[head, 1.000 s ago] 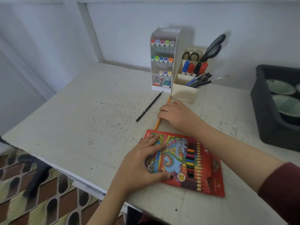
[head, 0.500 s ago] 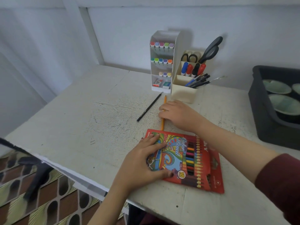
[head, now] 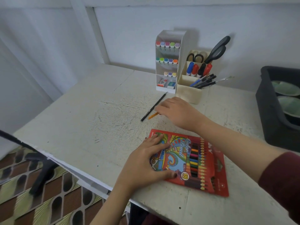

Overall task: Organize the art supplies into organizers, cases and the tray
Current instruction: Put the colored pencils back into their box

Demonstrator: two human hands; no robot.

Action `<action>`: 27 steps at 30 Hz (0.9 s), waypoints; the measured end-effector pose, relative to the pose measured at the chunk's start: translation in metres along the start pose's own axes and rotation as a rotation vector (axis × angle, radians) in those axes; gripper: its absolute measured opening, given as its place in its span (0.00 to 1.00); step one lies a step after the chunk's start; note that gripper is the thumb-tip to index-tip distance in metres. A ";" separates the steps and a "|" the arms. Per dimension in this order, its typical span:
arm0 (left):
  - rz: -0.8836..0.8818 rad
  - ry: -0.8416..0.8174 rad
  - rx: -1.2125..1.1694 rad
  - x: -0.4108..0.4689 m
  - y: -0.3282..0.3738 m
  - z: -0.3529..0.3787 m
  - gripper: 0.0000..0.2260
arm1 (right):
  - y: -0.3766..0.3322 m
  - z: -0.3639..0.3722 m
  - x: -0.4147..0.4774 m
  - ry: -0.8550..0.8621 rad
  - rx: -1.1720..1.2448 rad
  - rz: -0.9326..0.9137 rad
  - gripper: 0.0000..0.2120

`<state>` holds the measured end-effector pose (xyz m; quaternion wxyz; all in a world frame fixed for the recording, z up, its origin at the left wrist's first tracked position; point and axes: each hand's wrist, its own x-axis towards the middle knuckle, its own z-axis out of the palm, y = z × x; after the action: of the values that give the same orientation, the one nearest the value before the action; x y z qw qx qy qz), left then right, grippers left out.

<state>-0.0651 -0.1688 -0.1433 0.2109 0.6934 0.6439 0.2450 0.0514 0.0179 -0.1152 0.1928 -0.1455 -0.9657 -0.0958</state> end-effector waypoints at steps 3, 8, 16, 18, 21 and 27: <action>0.009 0.010 -0.002 0.001 -0.001 0.000 0.33 | -0.010 -0.019 -0.001 0.059 0.109 0.092 0.05; 0.023 0.031 -0.023 0.001 -0.002 0.001 0.32 | -0.019 -0.046 -0.041 0.036 0.259 0.305 0.06; 0.042 0.063 -0.046 0.001 -0.006 0.004 0.34 | -0.037 -0.060 -0.129 -0.133 0.269 0.718 0.04; 0.044 0.068 -0.058 0.001 -0.006 0.005 0.34 | -0.041 -0.066 -0.146 -0.099 0.245 0.803 0.04; 0.045 0.066 -0.070 0.001 -0.005 0.005 0.33 | -0.045 -0.071 -0.167 -0.026 0.151 0.876 0.03; 0.053 0.064 -0.077 0.000 -0.006 0.005 0.33 | -0.049 -0.064 -0.185 -0.028 0.033 0.826 0.06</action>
<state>-0.0666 -0.1682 -0.1512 0.2101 0.6933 0.6220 0.2971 0.2220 -0.0884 -0.1372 0.2041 -0.5189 -0.8301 0.0073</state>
